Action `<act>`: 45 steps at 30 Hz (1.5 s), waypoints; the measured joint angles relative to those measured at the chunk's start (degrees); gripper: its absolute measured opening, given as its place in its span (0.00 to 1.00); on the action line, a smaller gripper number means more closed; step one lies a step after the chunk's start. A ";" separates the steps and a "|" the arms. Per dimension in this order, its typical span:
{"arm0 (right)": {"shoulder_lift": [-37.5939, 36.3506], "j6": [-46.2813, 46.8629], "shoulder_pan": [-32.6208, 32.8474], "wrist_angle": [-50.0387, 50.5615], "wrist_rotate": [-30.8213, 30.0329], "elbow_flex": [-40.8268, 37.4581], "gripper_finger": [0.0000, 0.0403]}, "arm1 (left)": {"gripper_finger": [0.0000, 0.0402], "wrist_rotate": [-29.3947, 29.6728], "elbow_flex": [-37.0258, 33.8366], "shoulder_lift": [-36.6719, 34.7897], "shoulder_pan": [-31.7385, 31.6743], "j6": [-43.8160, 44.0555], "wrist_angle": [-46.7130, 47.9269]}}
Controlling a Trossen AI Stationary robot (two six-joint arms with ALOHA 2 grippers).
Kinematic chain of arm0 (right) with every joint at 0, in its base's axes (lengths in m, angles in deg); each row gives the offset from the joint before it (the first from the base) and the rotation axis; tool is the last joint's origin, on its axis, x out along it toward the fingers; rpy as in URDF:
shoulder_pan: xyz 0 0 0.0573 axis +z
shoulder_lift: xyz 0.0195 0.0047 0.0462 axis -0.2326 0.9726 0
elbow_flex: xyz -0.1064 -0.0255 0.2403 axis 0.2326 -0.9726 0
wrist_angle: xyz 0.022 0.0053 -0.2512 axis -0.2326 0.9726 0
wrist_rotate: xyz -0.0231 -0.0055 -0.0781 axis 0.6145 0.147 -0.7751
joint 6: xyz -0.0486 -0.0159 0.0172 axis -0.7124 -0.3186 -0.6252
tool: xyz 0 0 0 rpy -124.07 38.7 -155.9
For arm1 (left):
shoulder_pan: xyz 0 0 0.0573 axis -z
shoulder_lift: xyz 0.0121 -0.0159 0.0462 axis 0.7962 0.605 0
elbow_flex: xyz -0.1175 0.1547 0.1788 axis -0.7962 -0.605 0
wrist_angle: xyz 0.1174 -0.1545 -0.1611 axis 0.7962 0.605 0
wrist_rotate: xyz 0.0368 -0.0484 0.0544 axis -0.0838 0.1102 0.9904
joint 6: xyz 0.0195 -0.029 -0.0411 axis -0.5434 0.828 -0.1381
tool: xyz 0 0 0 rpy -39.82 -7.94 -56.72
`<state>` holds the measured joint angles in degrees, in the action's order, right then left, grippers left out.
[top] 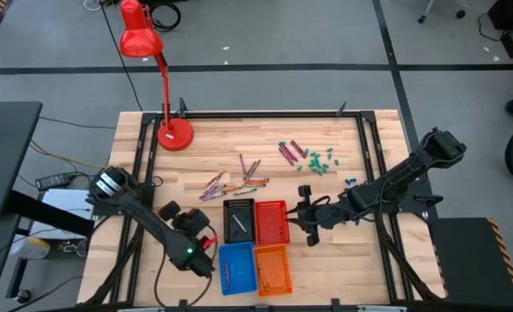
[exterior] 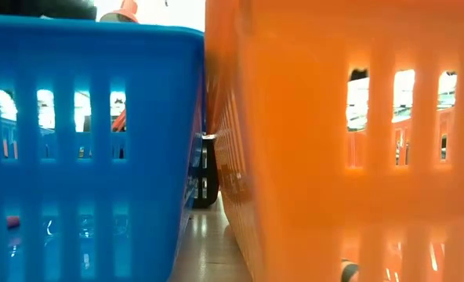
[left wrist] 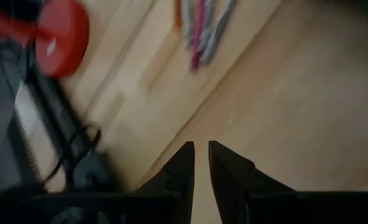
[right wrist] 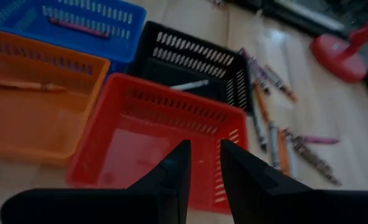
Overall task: Sort crayons
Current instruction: Put the black crayon into the black basket
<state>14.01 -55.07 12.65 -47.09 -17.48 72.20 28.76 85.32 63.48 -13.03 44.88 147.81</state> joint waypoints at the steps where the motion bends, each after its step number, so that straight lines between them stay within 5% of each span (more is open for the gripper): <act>1: 0.00 -0.56 -0.19 -0.25 -0.08 0.00 0.23 | 0.14 -1.77 -2.06 -0.78 0.00 0.43 -1.29; 10: 0.00 -5.70 -5.16 -0.98 0.82 0.00 0.23 | 0.14 -15.15 -19.23 -10.98 -0.02 3.71 -13.78; 17: 0.00 -9.27 -12.65 -5.91 12.68 0.00 0.23 | 0.14 -16.36 -28.53 -25.11 2.14 16.90 -17.00; 23: -0.03 -9.44 -19.36 -10.53 19.63 0.00 0.23 | 0.14 -23.50 -37.64 -32.59 5.17 26.39 -25.36; 33: -0.28 -5.83 -24.96 -10.27 31.13 3.21 0.23 | 0.32 -24.92 -39.41 -33.81 7.81 34.44 -25.52; 37: -0.28 -5.25 -24.89 -7.94 31.95 3.21 0.23 | 0.41 -24.25 -39.41 -33.81 7.81 34.63 -25.62; 45: -0.28 -5.22 -23.72 -7.30 32.00 3.21 0.23 | 0.43 -23.27 -41.27 -33.79 7.81 35.45 -28.19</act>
<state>13.73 -60.29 -11.07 -54.40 14.52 75.41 5.48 44.05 29.69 -5.22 80.33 119.61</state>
